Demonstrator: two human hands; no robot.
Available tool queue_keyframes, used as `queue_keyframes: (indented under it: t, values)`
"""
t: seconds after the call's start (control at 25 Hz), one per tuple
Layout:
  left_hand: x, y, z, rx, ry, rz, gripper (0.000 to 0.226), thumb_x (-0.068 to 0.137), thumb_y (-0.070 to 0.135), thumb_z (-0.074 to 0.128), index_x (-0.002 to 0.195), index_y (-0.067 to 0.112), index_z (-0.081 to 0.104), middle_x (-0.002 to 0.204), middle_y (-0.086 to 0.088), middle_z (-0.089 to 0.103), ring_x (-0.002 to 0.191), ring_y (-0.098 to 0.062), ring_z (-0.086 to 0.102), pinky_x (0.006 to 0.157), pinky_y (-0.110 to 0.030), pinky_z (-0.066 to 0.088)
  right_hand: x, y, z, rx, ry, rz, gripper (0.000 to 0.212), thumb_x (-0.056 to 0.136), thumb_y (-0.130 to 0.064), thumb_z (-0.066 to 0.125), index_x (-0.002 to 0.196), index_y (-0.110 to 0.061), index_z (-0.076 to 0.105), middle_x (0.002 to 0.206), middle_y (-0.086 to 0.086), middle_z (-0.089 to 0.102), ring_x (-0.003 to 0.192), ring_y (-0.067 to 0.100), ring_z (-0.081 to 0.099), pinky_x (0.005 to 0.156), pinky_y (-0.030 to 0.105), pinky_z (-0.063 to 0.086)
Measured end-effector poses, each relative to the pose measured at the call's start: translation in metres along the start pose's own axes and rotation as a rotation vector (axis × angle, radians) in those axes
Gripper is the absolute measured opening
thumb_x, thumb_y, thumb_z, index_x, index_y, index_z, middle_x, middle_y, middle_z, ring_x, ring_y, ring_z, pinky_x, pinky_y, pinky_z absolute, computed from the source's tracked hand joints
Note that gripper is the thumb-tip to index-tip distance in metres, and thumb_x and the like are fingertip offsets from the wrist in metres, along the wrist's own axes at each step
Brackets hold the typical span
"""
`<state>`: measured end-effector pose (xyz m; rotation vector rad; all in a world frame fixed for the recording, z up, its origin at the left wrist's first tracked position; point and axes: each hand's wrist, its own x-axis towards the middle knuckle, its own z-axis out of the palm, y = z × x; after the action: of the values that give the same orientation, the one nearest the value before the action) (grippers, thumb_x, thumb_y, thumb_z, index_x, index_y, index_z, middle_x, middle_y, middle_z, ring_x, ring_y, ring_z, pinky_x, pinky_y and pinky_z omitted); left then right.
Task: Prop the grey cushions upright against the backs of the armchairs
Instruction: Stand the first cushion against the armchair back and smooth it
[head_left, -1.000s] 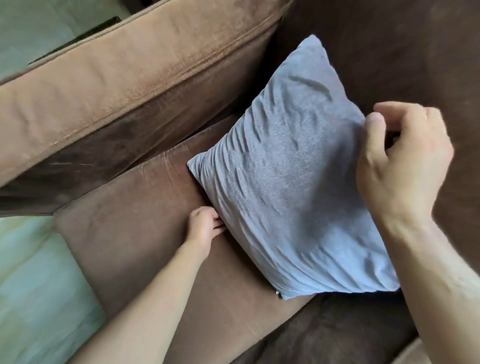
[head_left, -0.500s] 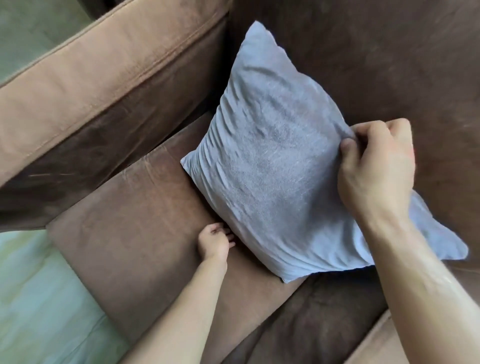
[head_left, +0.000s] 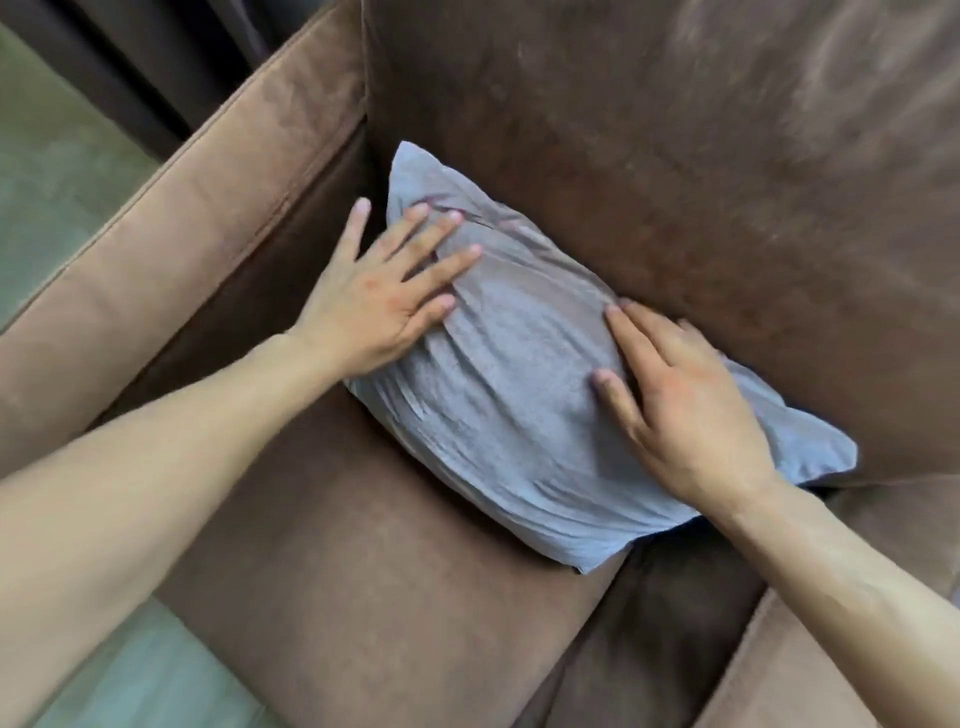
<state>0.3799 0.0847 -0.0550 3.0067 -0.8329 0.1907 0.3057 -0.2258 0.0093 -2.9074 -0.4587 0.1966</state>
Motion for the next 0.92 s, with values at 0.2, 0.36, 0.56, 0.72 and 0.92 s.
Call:
queue_keyframes:
  t: [0.2,0.36,0.56,0.72,0.92]
  values:
    - [0.019,0.013,-0.036,-0.099,0.142,-0.155,0.06,0.108,0.042,0.038,0.152,0.003,0.041,0.162,-0.025,0.036,0.152,-0.043,0.033,0.122,-0.066,0.022,-0.054,0.003,-0.008,0.14,0.184,0.324,0.047,0.097,-0.026,0.048,0.136,-0.001,0.056,0.135,0.017,0.057,0.125,0.038,0.053,0.113,0.056,0.034]
    - [0.04,0.04,-0.04,0.019,-0.1,0.237,0.058,0.107,0.051,0.027,0.159,0.024,0.03,0.165,-0.013,0.038,0.153,-0.033,0.034,0.124,-0.059,0.023,-0.009,-0.029,0.008,0.116,0.084,0.195,0.052,0.099,-0.039,0.046,0.143,-0.012,0.051,0.143,0.01,0.052,0.135,0.031,0.046,0.12,0.052,0.025]
    - [0.033,-0.066,-0.059,-0.341,-0.109,-0.965,0.071,0.102,0.057,0.028,0.15,0.007,0.043,0.151,-0.025,0.049,0.141,-0.041,0.044,0.119,-0.055,0.032,-0.097,0.053,-0.019,0.206,0.341,0.679,0.038,0.097,-0.038,0.052,0.124,-0.014,0.063,0.115,0.012,0.059,0.107,0.031,0.052,0.098,0.044,0.04]
    - [0.064,-0.026,-0.059,-0.986,-0.063,-1.18,0.062,0.093,0.06,0.051,0.137,0.018,0.059,0.134,0.0,0.063,0.119,-0.013,0.056,0.107,-0.036,0.043,-0.1,0.054,0.007,1.135,0.355,1.145,0.03,0.095,-0.039,0.059,0.122,-0.024,0.063,0.119,-0.008,0.068,0.106,0.006,0.064,0.104,0.033,0.049]
    - [0.084,0.008,-0.049,-1.275,0.077,-1.12,0.017,0.101,0.02,0.06,0.086,0.02,0.069,0.101,0.002,0.073,0.085,-0.006,0.07,0.087,-0.032,0.061,-0.081,0.042,0.008,1.117,0.642,1.143,0.026,0.103,-0.032,0.051,0.09,-0.016,0.066,0.083,-0.011,0.063,0.077,-0.003,0.056,0.076,0.019,0.046]
